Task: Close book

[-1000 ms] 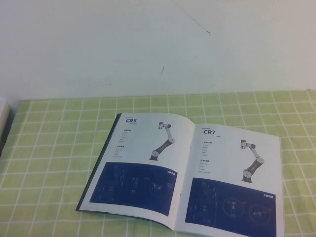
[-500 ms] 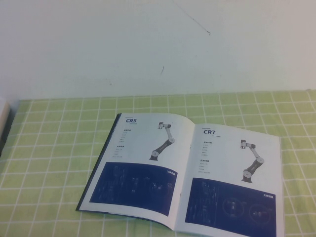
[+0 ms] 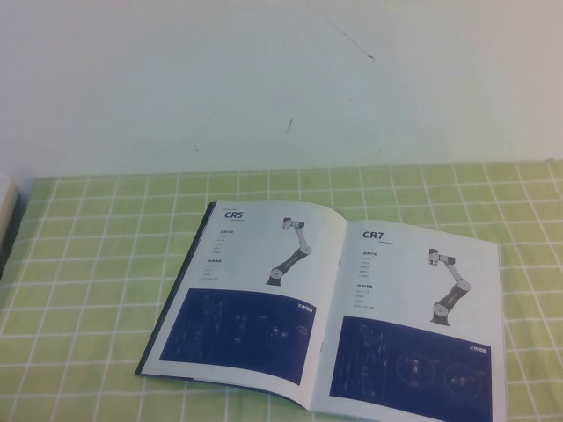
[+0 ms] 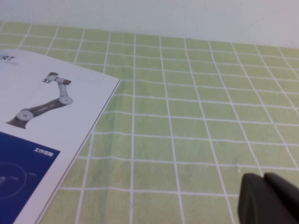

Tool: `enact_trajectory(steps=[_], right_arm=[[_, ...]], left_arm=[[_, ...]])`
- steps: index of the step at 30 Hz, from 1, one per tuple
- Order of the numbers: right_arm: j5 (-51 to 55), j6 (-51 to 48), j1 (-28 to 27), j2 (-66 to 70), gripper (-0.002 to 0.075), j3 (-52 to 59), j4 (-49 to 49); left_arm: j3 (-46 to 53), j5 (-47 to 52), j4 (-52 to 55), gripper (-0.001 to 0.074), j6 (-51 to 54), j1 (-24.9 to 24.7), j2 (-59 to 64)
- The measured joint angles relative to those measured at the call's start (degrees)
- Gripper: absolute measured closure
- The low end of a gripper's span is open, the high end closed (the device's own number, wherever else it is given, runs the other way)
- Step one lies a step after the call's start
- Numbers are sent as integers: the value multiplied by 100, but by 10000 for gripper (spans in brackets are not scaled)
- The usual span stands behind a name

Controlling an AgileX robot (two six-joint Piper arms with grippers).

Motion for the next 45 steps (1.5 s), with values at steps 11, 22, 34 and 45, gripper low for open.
enact_trajectory(steps=[11,22,34,45], right_arm=[[0,0,0,0,729,0,0],[0,0,0,0,729,0,0],[0,0,0,0,729,0,0],[-227,0,0,0,729,22,-130]], left_arm=[[0,0,0,738,0,0,0],[0,0,0,738,0,0,0],[0,0,0,738,0,0,0],[38,-1155,0,738,0,0,0]])
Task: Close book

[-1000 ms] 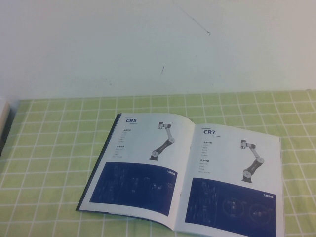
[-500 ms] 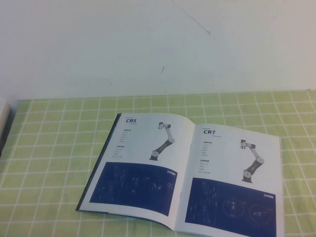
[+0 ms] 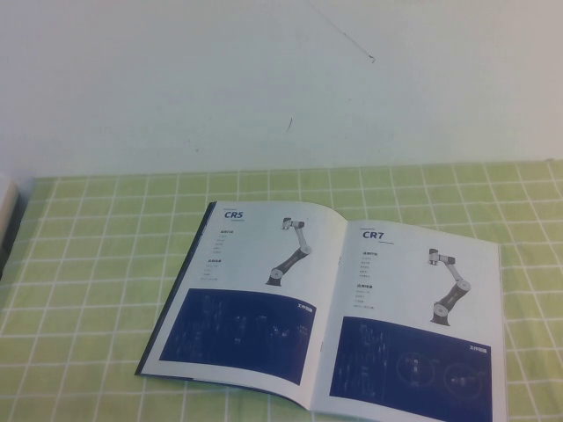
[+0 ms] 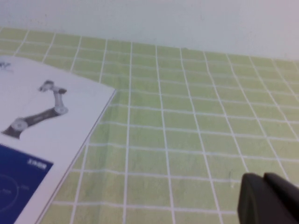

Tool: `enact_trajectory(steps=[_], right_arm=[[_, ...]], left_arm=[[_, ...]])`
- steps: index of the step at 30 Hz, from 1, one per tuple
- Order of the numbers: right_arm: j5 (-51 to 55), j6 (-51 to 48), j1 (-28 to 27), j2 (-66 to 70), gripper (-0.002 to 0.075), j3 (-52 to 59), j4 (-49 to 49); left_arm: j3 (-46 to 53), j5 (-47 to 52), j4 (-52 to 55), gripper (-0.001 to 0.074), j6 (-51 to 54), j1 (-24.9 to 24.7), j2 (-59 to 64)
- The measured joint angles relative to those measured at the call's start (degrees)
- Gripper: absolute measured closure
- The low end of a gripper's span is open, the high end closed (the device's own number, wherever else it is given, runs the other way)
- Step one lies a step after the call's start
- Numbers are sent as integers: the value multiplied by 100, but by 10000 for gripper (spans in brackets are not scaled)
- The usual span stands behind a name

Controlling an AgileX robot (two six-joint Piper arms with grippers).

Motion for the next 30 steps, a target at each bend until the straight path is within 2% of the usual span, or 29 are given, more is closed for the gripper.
enact_trajectory(steps=[3,10,16,24,27,30], right_arm=[[-739,0,0,0,729,29,-39],[-3804,3,0,0,729,29,-79],[-5315,36,0,0,729,29,-78],[-5251,708,0,0,729,-62,-137],[-4116,776,0,0,729,-671,-415],[-2885,850,0,68,729,-1452,-622]], left_arm=[[0,-883,0,738,0,0,0],[0,-3040,11,738,22,0,0],[0,-3994,-54,738,22,0,0],[0,-4156,-455,738,22,0,-2],[-190,-3616,-444,738,22,0,-2],[-809,-2756,-249,738,22,0,44]])
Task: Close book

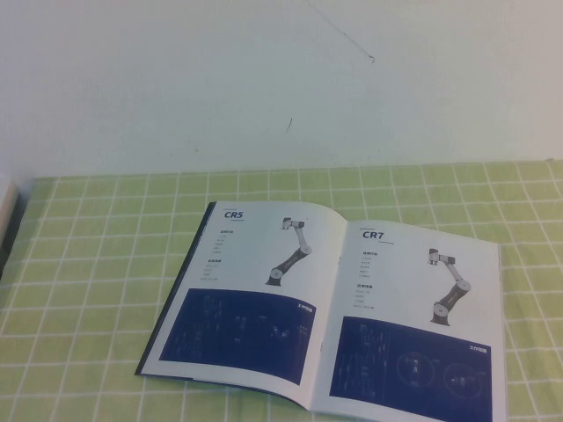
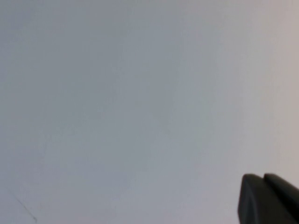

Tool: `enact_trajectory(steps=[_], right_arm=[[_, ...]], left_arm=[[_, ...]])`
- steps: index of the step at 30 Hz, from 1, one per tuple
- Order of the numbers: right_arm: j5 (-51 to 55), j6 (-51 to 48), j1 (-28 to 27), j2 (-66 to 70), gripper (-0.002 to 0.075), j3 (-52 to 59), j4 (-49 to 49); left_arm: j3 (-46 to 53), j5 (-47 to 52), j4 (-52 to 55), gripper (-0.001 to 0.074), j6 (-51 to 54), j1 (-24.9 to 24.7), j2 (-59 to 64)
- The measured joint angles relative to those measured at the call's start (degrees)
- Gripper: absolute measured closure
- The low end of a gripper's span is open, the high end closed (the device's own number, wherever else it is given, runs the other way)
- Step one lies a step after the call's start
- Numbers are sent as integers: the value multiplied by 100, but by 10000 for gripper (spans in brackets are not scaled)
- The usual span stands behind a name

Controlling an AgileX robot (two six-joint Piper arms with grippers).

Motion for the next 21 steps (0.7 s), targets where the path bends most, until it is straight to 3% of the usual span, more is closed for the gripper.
enact_trajectory(steps=[6,9,16,21], right_arm=[[2494,27,0,1183,729,-1643,63],[3408,-478,0,1907,729,-2125,393],[3863,-1311,0,3247,729,-2286,1744],[4475,-3482,0,4455,729,-2294,3368]], left_arm=[[-1735,2144,224,738,-135,0,1031],[-2422,2680,249,738,-159,0,1841],[-2647,2409,305,738,-196,-53,3620],[-3346,3211,269,738,-208,-424,5147]])
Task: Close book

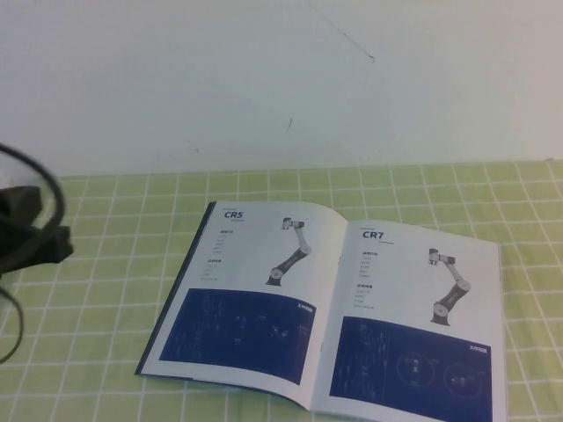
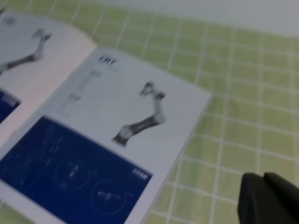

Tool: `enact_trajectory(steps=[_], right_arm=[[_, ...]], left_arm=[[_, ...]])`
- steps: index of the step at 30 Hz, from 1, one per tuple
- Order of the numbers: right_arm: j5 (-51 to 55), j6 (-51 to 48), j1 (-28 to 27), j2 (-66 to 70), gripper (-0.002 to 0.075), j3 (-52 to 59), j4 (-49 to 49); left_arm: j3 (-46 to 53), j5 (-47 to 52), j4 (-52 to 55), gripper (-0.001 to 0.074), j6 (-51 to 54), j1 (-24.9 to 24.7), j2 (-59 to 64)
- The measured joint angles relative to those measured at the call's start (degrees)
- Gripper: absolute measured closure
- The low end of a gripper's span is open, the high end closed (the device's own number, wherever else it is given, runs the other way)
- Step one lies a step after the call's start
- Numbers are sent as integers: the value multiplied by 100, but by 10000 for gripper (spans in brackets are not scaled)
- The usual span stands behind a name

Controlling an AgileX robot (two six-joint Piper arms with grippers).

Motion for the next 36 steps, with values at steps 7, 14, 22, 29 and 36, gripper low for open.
enact_trajectory(steps=[7,14,22,29,36], right_arm=[[72,-2582,105,2135,729,-10,2134],[-1204,-3511,1186,3908,729,-118,3164],[-1466,-3588,2069,5396,729,-979,3351],[-1409,-3509,2074,6355,729,-1342,3502],[-1245,-3499,2064,6514,729,-1419,3575]], left_arm=[[-1936,1862,236,738,281,-530,2469],[-3082,2434,266,738,553,-624,4215],[-3192,2459,338,738,495,-613,4887],[-3217,2296,412,738,487,-613,5281],[-3217,2169,950,738,-89,-613,5794]])
